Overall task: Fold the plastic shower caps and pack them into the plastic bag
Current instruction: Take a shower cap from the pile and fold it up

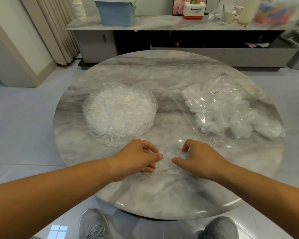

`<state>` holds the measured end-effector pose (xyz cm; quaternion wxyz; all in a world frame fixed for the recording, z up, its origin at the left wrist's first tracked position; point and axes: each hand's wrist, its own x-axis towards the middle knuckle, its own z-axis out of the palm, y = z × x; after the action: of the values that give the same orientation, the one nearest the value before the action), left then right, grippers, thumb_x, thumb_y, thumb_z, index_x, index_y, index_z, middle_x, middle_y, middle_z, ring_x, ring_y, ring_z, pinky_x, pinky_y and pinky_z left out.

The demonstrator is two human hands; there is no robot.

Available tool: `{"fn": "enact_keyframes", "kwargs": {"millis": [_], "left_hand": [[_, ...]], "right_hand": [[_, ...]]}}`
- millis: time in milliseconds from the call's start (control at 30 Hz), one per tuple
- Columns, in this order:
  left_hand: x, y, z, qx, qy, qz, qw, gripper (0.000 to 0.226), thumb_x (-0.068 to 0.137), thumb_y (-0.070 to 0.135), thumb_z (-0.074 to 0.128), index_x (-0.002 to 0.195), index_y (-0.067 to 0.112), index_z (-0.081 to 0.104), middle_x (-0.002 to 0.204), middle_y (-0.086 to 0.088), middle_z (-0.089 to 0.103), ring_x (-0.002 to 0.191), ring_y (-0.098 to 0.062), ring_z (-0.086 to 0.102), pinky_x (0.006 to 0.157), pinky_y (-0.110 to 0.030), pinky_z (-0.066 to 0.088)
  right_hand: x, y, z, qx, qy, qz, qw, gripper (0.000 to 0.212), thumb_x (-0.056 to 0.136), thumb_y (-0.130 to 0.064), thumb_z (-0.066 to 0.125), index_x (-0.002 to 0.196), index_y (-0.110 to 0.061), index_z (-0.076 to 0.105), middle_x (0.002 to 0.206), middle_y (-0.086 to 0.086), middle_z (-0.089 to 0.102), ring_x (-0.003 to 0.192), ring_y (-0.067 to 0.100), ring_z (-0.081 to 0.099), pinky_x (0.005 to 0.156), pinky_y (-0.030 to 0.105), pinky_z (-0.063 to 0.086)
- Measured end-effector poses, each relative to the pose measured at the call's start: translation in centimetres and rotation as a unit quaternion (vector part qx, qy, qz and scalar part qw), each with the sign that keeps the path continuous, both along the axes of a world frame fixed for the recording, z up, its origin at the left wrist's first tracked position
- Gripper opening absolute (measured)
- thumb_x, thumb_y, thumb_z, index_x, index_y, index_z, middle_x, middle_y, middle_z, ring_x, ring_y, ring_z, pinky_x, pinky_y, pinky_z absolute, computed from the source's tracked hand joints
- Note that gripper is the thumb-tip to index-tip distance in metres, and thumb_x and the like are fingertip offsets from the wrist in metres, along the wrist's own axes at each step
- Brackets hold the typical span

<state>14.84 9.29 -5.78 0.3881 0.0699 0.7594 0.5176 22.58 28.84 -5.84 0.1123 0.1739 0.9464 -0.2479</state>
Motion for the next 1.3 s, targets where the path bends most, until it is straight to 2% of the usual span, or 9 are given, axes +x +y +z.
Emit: {"fn": "enact_keyframes", "kwargs": {"millis": [167, 300, 400, 533, 667, 767, 833, 1000, 1300], "left_hand": [[0.0, -0.2, 0.1, 0.021, -0.025, 0.016, 0.999, 0.025, 0.089, 0.018, 0.077, 0.109, 0.008, 0.066, 0.088, -0.015, 0.071, 0.077, -0.019, 0.072, 0.079, -0.036, 0.063], [-0.4, -0.3, 0.0, 0.044, -0.078, 0.031, 0.995, 0.019, 0.095, -0.002, 0.058, 0.113, -0.001, 0.062, 0.087, -0.016, 0.068, 0.075, -0.021, 0.070, 0.088, -0.047, 0.061], [-0.6, -0.5, 0.2, 0.062, -0.108, 0.024, 0.992, 0.033, 0.091, -0.011, 0.044, 0.117, 0.000, 0.063, 0.087, -0.018, 0.068, 0.074, -0.022, 0.069, 0.092, -0.047, 0.059], [-1.3, -1.1, 0.6, 0.061, -0.142, 0.032, 0.987, 0.044, 0.091, -0.010, 0.040, 0.126, 0.010, 0.056, 0.115, -0.034, 0.067, 0.093, -0.036, 0.073, 0.092, -0.048, 0.059], [-2.1, -1.5, 1.9, 0.054, -0.124, 0.004, 0.991, 0.042, 0.096, -0.004, 0.048, 0.129, 0.020, 0.055, 0.123, -0.023, 0.065, 0.092, -0.040, 0.074, 0.079, -0.043, 0.063], [-2.8, -1.8, 2.3, -0.002, 0.034, 0.008, 0.999, 0.032, 0.095, 0.014, 0.065, 0.124, 0.022, 0.057, 0.111, -0.008, 0.070, 0.078, -0.031, 0.076, 0.055, -0.030, 0.056], [-3.2, -1.8, 2.0, -0.065, 0.125, -0.017, 0.990, 0.032, 0.090, 0.030, 0.075, 0.117, 0.023, 0.061, 0.098, -0.005, 0.071, 0.070, -0.020, 0.072, 0.055, -0.027, 0.053], [-3.1, -1.1, 1.2, -0.133, 0.126, -0.070, 0.981, 0.046, 0.073, 0.049, 0.086, 0.104, 0.019, 0.068, 0.086, -0.011, 0.074, 0.064, -0.015, 0.065, 0.071, -0.036, 0.061], [-3.3, -0.4, 0.1, -0.158, 0.100, -0.115, 0.976, 0.032, 0.081, 0.025, 0.085, 0.093, -0.001, 0.070, 0.073, -0.009, 0.066, 0.060, -0.014, 0.063, 0.064, -0.030, 0.060]], "right_hand": [[-0.6, -1.3, 0.2, -0.290, 0.147, -0.057, 0.944, 0.020, 0.083, -0.019, 0.080, 0.085, -0.015, 0.061, 0.072, -0.004, 0.060, 0.061, 0.005, 0.053, 0.062, 0.022, 0.046], [0.0, -2.8, 0.4, -0.406, 0.170, -0.008, 0.898, 0.023, 0.090, -0.011, 0.074, 0.109, -0.020, 0.066, 0.086, -0.004, 0.074, 0.071, 0.008, 0.061, 0.072, 0.022, 0.050], [0.5, -3.0, -0.6, -0.391, 0.138, 0.036, 0.909, 0.031, 0.087, -0.032, 0.066, 0.119, -0.032, 0.065, 0.107, -0.004, 0.074, 0.091, 0.025, 0.067, 0.090, 0.037, 0.055], [1.4, -2.9, -1.1, -0.293, 0.086, 0.149, 0.941, 0.051, 0.082, -0.057, 0.049, 0.131, -0.046, 0.053, 0.122, -0.012, 0.064, 0.107, 0.008, 0.062, 0.096, 0.029, 0.050], [1.6, -2.6, -1.1, -0.171, 0.069, 0.232, 0.955, 0.060, 0.088, -0.061, 0.041, 0.144, -0.041, 0.044, 0.118, -0.013, 0.057, 0.110, 0.000, 0.052, 0.097, 0.025, 0.045], [1.6, -2.6, -1.0, -0.129, 0.052, 0.264, 0.954, 0.064, 0.094, -0.060, 0.045, 0.152, -0.036, 0.032, 0.124, -0.014, 0.049, 0.110, -0.010, 0.044, 0.102, 0.020, 0.039], [1.7, -2.9, -0.9, -0.090, 0.050, 0.301, 0.948, 0.061, 0.099, -0.054, 0.047, 0.153, -0.032, 0.028, 0.130, -0.012, 0.046, 0.114, -0.010, 0.038, 0.104, 0.016, 0.035], [2.1, -3.0, -1.3, -0.008, 0.085, 0.382, 0.920, 0.057, 0.101, -0.061, 0.036, 0.149, -0.031, 0.044, 0.157, -0.017, 0.036, 0.138, 0.002, 0.027, 0.116, 0.023, 0.025], [2.5, -1.4, -1.6, -0.056, 0.095, 0.389, 0.915, 0.059, 0.098, -0.061, 0.037, 0.141, -0.028, 0.059, 0.155, -0.017, 0.044, 0.148, -0.003, 0.026, 0.120, 0.026, 0.025]]}}
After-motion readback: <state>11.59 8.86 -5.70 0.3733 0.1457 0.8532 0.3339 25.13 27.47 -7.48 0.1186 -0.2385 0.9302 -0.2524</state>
